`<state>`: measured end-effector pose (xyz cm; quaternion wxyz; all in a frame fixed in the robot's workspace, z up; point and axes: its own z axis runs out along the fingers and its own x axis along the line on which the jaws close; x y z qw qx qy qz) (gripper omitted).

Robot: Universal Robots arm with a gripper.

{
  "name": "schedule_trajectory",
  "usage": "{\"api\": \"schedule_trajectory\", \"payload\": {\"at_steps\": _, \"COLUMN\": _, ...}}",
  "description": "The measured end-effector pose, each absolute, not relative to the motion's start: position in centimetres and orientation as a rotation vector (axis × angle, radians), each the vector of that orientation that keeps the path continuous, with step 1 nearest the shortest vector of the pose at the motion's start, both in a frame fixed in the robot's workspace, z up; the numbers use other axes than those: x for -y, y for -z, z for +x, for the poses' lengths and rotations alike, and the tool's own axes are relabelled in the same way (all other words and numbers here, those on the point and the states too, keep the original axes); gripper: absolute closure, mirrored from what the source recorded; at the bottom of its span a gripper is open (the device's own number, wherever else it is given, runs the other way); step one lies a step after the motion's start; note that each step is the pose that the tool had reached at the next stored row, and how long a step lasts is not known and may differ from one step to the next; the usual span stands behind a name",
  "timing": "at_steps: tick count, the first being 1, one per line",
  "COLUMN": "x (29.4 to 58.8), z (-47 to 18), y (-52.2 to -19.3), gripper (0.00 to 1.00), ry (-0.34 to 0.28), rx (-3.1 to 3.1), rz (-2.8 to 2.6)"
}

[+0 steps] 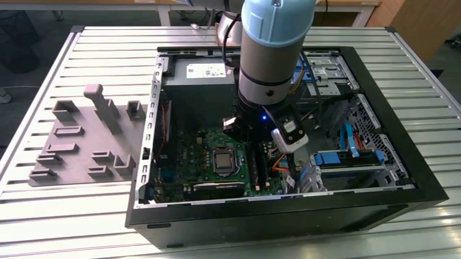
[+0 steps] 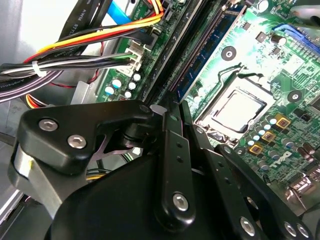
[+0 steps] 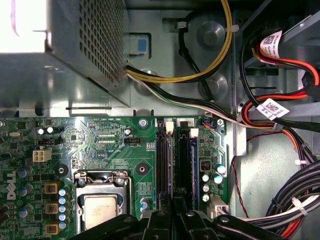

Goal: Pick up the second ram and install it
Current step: 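Insert the second ram into the second slot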

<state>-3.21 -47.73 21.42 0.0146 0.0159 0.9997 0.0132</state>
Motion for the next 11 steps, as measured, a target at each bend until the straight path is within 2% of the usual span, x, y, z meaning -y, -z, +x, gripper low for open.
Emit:
{"api": "schedule_trajectory", "payload": {"at_steps": 8, "x": 47.73, "z": -3.21, "y": -21.42, "gripper": 0.85, "ry": -0.041, "rx": -3.112, "rz": 0.05}}
{"api": "schedule_trajectory", "payload": {"at_steps": 9, "x": 47.73, "z": -3.21, "y": -21.41, "gripper": 0.78, "ry": -0.041, "rx": -3.112, "rz": 0.05}}
{"api": "schedule_trajectory", "payload": {"at_steps": 11, "x": 47.73, "z": -3.21, "y": -21.49, "gripper": 0.78, "ry": -0.041, "rx": -3.112, "rz": 0.049}}
